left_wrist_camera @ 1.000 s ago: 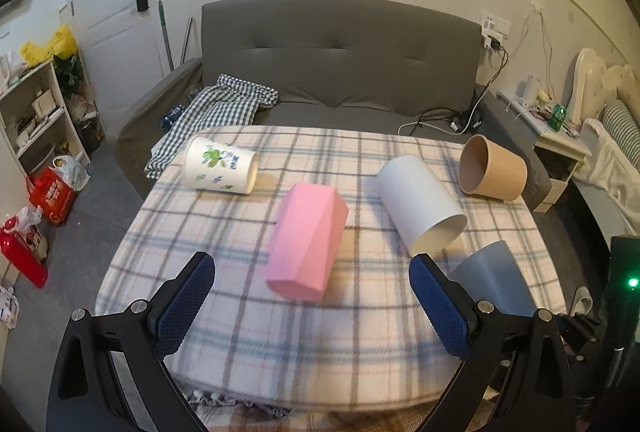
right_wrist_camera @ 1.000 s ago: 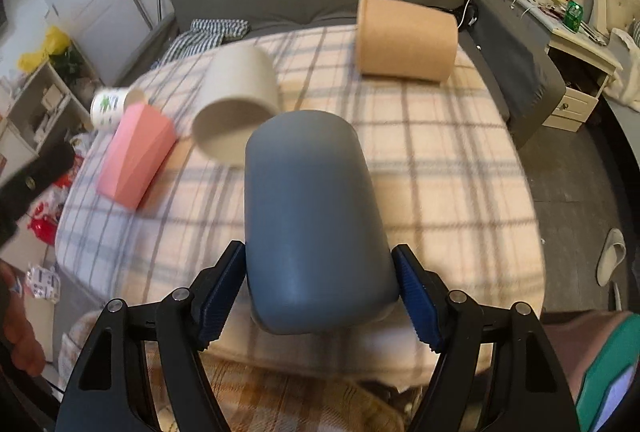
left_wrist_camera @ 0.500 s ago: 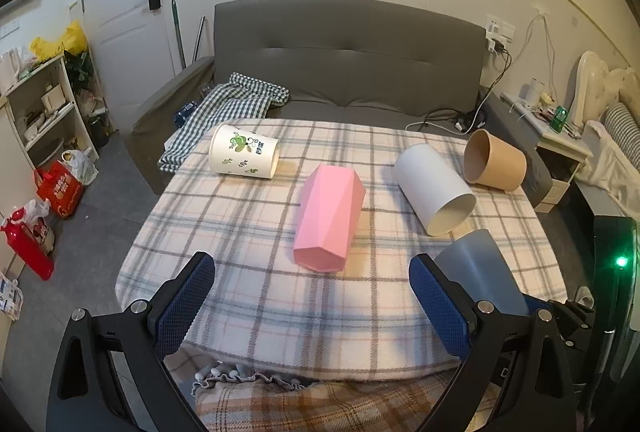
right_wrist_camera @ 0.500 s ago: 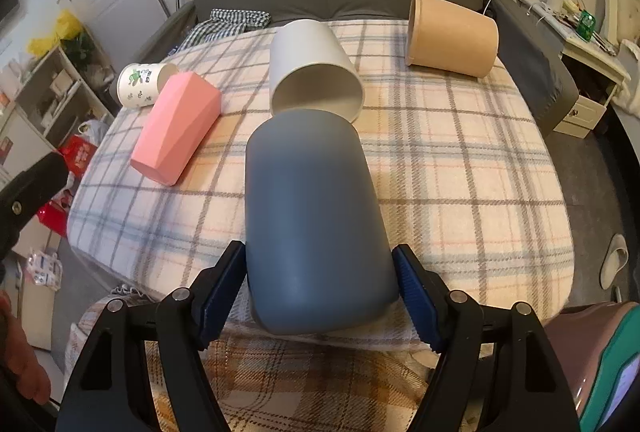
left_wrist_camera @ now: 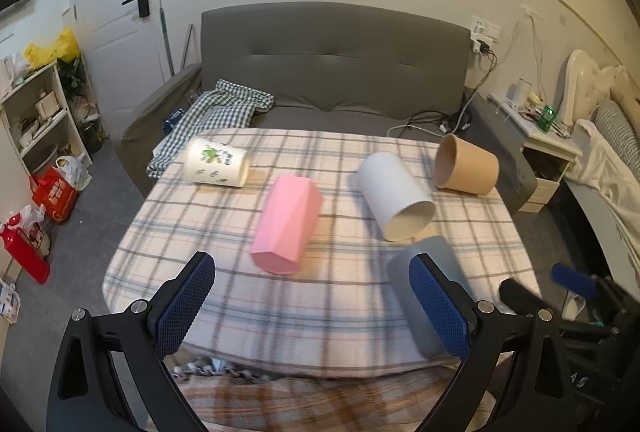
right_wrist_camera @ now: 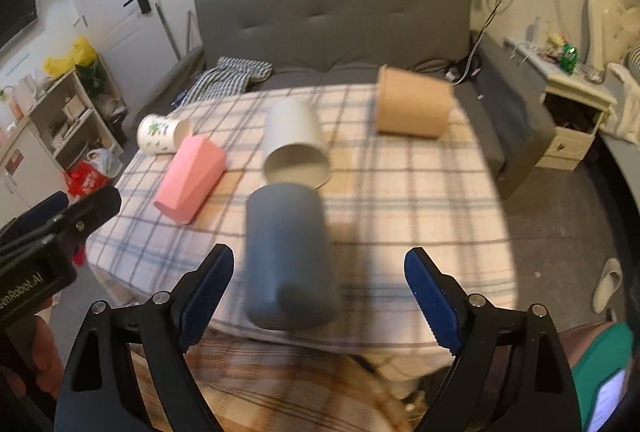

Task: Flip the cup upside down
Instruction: 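Lift the grey cup with the right gripper and rotate it upright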

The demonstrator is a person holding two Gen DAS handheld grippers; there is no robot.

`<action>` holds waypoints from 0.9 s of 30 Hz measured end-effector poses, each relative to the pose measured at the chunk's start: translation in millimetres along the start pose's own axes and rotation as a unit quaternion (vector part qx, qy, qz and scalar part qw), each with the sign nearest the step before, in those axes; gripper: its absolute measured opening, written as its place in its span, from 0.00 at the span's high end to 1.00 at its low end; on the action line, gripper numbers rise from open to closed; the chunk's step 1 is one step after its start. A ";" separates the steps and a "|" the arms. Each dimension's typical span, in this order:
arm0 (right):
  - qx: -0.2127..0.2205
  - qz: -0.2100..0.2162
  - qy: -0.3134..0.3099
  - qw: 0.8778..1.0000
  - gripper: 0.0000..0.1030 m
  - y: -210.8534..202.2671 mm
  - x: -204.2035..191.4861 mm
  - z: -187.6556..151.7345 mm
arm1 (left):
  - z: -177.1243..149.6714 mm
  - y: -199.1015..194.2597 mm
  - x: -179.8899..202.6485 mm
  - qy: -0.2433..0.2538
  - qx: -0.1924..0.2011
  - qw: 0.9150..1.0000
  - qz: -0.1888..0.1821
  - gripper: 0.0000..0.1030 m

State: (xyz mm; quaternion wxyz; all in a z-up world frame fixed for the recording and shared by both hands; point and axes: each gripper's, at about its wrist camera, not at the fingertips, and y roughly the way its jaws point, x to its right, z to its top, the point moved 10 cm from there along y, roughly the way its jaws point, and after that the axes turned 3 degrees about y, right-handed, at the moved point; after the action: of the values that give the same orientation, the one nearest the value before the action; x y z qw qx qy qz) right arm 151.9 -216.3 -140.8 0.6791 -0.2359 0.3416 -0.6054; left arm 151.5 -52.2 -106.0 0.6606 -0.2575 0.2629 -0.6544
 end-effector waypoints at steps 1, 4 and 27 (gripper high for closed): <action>0.005 -0.007 -0.002 1.000 0.15 -3.8 5.7 1.9 | -1.1 0.2 6.8 0.000 -0.003 1.000 -0.005 0.02; 0.017 -0.037 -0.007 0.999 0.15 -16.2 30.6 6.8 | -6.2 2.6 25.6 -0.002 -0.013 1.000 -0.015 0.02; -0.009 -0.073 0.079 0.994 0.15 5.9 128.4 -12.8 | -65.4 66.6 117.5 0.050 -0.131 0.989 -0.052 0.04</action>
State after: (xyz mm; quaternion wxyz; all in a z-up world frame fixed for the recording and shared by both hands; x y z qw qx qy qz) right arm 150.5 -340.4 -176.4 0.6017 -0.2175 0.3819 -0.6669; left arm 155.9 -168.7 -200.4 0.5721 -0.3220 0.3657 -0.6597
